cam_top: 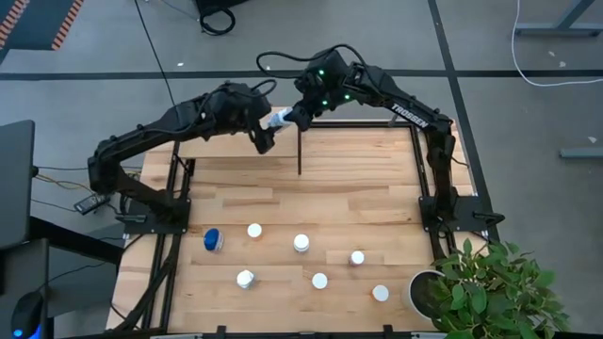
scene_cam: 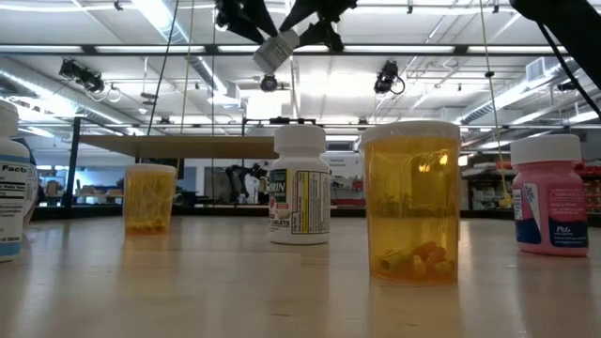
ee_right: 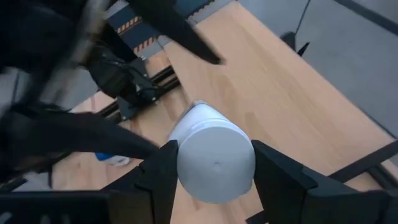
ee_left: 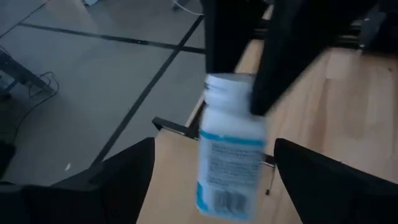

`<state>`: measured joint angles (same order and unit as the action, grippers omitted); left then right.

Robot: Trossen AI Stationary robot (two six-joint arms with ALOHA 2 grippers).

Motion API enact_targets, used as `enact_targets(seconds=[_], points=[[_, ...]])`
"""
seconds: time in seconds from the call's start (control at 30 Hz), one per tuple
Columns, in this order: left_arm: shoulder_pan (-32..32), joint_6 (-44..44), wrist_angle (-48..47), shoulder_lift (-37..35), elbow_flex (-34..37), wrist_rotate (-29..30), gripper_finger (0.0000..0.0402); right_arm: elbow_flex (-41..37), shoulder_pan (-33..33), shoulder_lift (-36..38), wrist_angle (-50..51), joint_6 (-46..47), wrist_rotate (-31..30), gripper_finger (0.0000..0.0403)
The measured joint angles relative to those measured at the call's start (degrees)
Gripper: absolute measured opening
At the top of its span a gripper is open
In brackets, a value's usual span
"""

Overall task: Pick and place medicine bottles onto shelf by color
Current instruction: Put the right white pill bottle on the shelf

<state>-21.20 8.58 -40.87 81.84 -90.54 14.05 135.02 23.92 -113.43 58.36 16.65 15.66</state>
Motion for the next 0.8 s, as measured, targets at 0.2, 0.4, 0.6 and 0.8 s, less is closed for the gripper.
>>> enact_targets(seconds=[0.2, 0.4, 0.6, 0.8], points=[[-2.1, 1.1, -2.8, 3.3, 0.0, -6.6, 0.0337, 0.0, -0.5, 0.0, -1.3, 1.8, -0.3, 0.0188], [-1.9, 1.1, 0.4, 4.5, 0.0, -6.9, 0.0335, 0.0, -0.4, 0.0, -1.3, 2.2, -0.3, 0.0188], [-2.3, 1.2, 1.5, 4.3, 0.0, -6.3, 0.0320, 0.0, 0.6, 0.0, 0.1, 2.0, -0.5, 0.0188], [-2.5, 1.1, 1.7, 4.2, 0.0, -6.3, 0.0292, 0.0, 1.7, 0.0, 1.1, 1.6, -0.7, 0.0188]])
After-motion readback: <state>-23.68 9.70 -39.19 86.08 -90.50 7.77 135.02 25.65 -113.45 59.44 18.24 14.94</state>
